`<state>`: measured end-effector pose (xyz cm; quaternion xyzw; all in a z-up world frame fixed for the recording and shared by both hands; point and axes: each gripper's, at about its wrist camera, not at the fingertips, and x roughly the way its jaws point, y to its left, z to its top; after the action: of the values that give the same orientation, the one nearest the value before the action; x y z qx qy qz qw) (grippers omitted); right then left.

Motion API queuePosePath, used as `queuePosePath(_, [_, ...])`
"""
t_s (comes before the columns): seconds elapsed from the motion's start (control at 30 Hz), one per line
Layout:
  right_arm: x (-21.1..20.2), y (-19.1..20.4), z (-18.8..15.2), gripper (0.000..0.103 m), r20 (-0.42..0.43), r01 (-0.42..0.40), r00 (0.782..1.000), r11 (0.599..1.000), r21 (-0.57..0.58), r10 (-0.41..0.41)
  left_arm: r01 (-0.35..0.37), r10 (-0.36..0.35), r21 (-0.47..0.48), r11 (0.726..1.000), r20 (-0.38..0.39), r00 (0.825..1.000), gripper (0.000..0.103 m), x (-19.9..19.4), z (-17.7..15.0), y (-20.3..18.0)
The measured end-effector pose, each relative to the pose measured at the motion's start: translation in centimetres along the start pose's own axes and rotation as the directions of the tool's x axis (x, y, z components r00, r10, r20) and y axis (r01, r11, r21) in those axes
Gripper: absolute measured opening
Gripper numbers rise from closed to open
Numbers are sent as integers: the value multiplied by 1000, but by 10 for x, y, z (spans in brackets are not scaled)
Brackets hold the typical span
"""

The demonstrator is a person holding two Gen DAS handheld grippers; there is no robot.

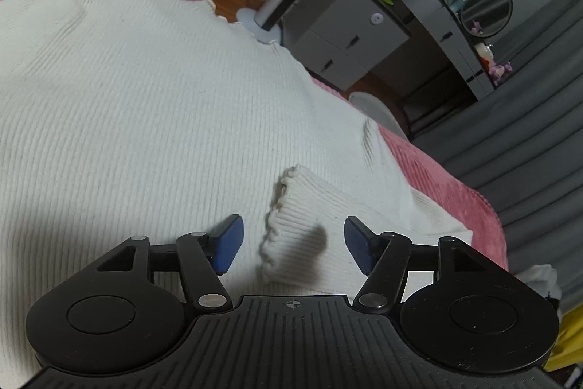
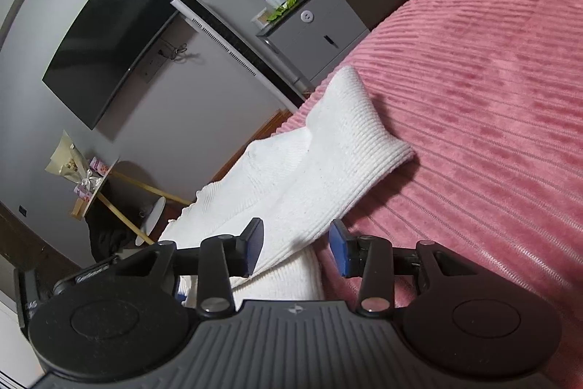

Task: Fold small clothes
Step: 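Lay the held sleeve across the sweater body and open the right gripper, then grasp the other sleeve cuff with the left gripper and lift it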

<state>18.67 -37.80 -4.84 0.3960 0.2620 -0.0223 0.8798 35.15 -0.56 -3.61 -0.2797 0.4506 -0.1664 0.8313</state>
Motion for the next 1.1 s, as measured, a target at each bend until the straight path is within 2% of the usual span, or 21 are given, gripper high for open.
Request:
queuePosePath(0.07, [2,1,-2,40,-11,8,1000,1000,3,-8,18,-18,-7,1000,-12,1000,62,5,-1,-1])
queuePosePath(0.13, [4,2,-4,40,-19,24,1000,1000,0,-24,31,-31,10,999,-48,998,47,14,-4,-6])
queuePosePath(0.2, [5,3,-4,40,-19,35,999,999,-1,-35,11,-9,40,999,-59,998,39,24,-7,-14])
queuePosePath(0.23, [6,3,-5,40,-18,38,999,999,-2,-38,-4,7,53,999,-52,999,25,26,-7,-17])
queuePosePath(0.33, [6,1,-5,40,-10,51,999,999,-8,-51,6,-5,45,999,-35,999,13,20,-2,-18])
queuePosePath(0.43, [5,-1,-3,40,10,62,998,998,-12,-61,-10,4,107,994,59,998,13,-10,9,-24])
queuePosePath(0.5, [4,-1,-3,40,14,62,998,998,-8,-62,-38,18,146,989,136,991,13,-39,16,-24])
queuePosePath(0.6, [4,0,-3,40,14,52,999,999,-13,-52,-145,103,163,976,244,964,13,-77,22,-13])
queuePosePath(0.67, [5,2,-4,40,13,40,999,999,-17,-40,-221,173,156,963,272,946,13,-92,22,2])
queuePosePath(0.7, [6,4,-5,40,9,35,999,999,-21,-35,-248,200,151,957,275,940,13,-95,21,11])
queuePosePath(0.87, [15,10,-6,40,-21,-15,1000,1000,-26,14,-293,268,90,952,215,939,13,-92,11,50])
queuePosePath(0.97, [24,8,0,44,-43,-84,995,996,40,86,-252,237,59,966,193,952,16,-91,10,67])
queuePosePath(1.03, [30,6,4,56,-44,-122,991,987,104,127,-224,217,23,974,171,961,23,-88,12,78])
queuePosePath(1.1, [36,4,5,63,-45,-118,991,984,130,125,-199,199,-18,980,154,968,25,-84,16,87])
